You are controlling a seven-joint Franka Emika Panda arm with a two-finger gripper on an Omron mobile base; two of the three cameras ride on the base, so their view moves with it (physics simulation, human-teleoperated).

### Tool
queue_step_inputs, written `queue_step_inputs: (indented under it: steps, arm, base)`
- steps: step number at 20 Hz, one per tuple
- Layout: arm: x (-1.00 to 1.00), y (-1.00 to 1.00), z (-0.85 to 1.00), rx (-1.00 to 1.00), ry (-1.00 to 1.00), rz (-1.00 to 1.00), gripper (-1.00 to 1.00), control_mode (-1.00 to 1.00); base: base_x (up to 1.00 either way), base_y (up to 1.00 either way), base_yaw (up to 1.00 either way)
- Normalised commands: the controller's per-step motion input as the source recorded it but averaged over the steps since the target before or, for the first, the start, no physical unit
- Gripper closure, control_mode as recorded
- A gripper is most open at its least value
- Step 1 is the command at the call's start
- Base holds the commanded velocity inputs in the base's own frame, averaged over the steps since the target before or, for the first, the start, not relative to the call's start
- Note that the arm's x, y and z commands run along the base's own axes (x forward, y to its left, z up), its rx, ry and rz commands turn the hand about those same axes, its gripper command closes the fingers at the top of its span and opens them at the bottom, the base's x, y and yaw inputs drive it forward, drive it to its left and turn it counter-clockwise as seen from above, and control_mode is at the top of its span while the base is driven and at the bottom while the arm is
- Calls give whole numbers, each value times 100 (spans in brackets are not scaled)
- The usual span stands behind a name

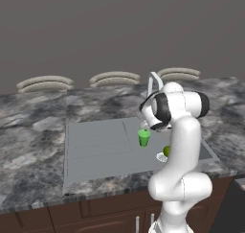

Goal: Pick the cup and saucepan and place them in the sink. Then turn on the water.

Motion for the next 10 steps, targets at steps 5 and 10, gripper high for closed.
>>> queue_step_inputs:
  steps: [5,10]
  arm:
    - [-33,0,31,0,-10,0,-100,-100]
    - [-37,0,39,0,-6,0,-100,-100]
  base:
    - [0,0,0]
    - [0,0,0]
